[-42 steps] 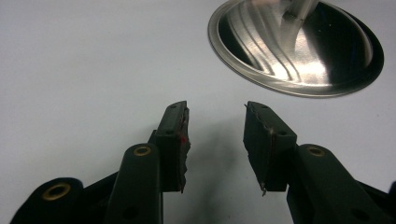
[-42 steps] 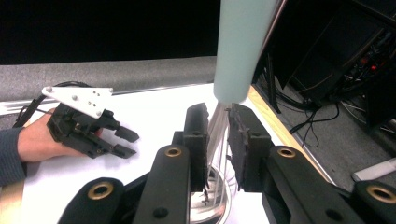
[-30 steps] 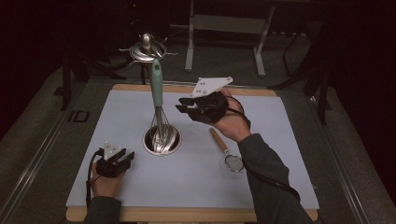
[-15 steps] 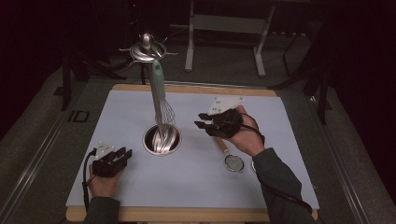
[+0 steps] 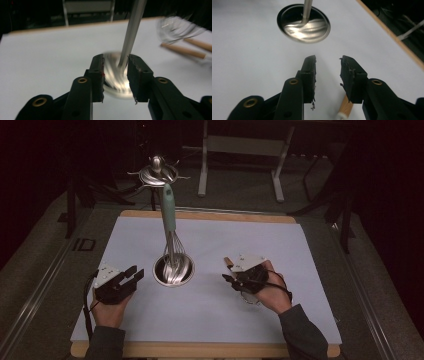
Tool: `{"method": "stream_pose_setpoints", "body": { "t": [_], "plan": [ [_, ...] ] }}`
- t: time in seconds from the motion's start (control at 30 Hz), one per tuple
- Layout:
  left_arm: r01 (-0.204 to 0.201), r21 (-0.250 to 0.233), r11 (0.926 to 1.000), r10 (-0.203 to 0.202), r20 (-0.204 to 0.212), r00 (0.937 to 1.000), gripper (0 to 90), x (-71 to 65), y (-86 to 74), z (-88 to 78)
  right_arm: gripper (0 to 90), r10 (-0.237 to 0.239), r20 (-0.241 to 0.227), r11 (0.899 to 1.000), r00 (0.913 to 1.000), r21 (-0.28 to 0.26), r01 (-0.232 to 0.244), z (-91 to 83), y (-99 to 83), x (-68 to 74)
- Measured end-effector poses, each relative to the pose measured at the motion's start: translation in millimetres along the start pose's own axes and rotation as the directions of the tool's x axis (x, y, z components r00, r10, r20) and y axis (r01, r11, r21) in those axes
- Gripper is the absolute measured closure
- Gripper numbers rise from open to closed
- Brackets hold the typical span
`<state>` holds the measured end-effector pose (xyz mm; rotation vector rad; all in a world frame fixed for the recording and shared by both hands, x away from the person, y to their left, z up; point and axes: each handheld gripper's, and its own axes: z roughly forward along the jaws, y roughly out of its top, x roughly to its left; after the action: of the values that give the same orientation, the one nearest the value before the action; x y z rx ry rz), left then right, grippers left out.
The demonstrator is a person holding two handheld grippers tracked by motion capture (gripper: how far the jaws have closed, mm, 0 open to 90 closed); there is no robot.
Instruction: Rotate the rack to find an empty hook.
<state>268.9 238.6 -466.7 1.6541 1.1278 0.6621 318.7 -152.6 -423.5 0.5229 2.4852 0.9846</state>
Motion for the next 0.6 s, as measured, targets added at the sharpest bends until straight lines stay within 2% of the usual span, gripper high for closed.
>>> {"method": "stream_pose_setpoints", "body": {
  "t": [0.07, 0.1, 0.17, 0.27, 0.33, 0.4, 0.5, 0.6],
  "plan": [
    [0.013, -0.036, 0.9993, -0.012, 0.029, 0.9995, 69.2, -0.6, 9.8, -1.4, 64.3, 0.049, -0.028, 0.999, 0.9984, -0.019, -0.049, -1.0, -11.5, 3.6],
    [0.024, -0.048, 0.9986, -0.022, 0.045, 0.9987, 69.8, -0.2, 13.0, -1.9, 64.3, 0.060, -0.024, 0.998, 0.9979, -0.019, -0.060, -1.0, -16.3, 5.8],
    [0.049, -0.083, 0.9954, -0.043, 0.076, 0.9962, 73.1, 0.6, 21.0, -3.9, 64.4, 0.079, -0.025, 0.997, 0.9966, -0.009, -0.079, -0.4, -24.8, 9.3],
    [0.055, -0.141, 0.9884, -0.040, 0.106, 0.9936, 81.0, -0.4, 32.6, -8.6, 64.0, 0.081, -0.027, 0.997, 0.9963, 0.020, -0.081, 3.7, -37.8, 13.1],
    [0.050, -0.175, 0.9833, -0.032, 0.100, 0.9945, 85.9, -2.7, 39.2, -11.4, 63.8, 0.072, -0.012, 0.997, 0.9974, 0.041, -0.071, 5.6, -42.6, 13.6],
    [0.051, -0.201, 0.9783, -0.032, 0.095, 0.9950, 90.0, -4.2, 45.2, -13.3, 63.8, 0.084, -0.011, 0.996, 0.9964, 0.023, -0.084, 5.2, -44.9, 12.0],
    [0.064, -0.243, 0.9679, -0.039, 0.103, 0.9939, 90.0, -5.8, 53.6, -13.3, 63.7, 0.087, 0.000, 0.996, 0.9962, 0.014, -0.087, 4.9, -45.5, 12.3],
    [0.061, -0.283, 0.9571, -0.032, 0.106, 0.9939, 90.0, -8.5, 61.7, -12.0, 62.8, 0.068, 0.000, 0.997, 0.9977, 0.029, -0.068, 5.4, -47.5, 13.6]
  ]
}}
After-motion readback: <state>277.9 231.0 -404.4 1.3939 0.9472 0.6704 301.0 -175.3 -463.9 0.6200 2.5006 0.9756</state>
